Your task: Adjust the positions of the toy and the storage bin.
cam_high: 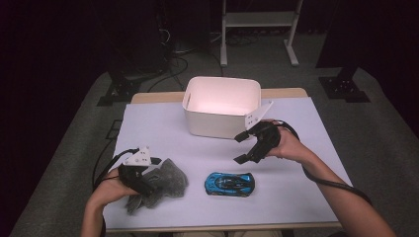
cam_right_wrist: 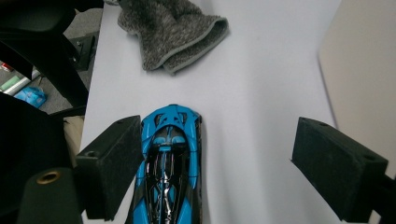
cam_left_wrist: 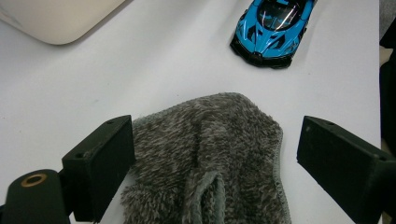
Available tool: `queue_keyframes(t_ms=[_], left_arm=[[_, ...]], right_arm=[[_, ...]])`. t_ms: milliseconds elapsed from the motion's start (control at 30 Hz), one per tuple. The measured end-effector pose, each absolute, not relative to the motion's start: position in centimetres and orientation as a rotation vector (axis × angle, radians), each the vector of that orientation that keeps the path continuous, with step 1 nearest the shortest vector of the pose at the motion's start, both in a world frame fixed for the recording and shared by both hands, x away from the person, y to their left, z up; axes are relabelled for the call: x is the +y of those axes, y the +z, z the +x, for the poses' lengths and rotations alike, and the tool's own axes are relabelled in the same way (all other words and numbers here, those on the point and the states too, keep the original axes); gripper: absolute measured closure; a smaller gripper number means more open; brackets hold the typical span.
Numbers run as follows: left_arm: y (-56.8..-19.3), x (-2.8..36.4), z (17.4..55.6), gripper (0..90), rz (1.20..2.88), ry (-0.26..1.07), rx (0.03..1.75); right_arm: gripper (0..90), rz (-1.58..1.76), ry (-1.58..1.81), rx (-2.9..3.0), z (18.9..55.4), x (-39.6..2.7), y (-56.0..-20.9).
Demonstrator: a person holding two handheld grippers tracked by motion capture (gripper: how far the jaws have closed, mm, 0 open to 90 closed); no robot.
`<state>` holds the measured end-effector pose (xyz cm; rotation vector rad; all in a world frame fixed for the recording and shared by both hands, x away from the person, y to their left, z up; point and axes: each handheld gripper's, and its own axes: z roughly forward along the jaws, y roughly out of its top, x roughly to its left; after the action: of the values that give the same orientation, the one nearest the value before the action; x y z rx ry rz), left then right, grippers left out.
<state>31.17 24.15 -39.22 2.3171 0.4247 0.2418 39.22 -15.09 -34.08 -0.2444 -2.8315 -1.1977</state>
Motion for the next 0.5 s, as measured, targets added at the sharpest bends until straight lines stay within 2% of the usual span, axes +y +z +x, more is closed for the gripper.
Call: queue_keyframes(t_ms=[500], left_arm=[[-39.0, 24.3, 30.8, 10.0, 2.310, 0.238, 0.434]], right_arm=[[15.4, -0.160, -1.156, -2.859, 41.6, -13.0, -30.3]])
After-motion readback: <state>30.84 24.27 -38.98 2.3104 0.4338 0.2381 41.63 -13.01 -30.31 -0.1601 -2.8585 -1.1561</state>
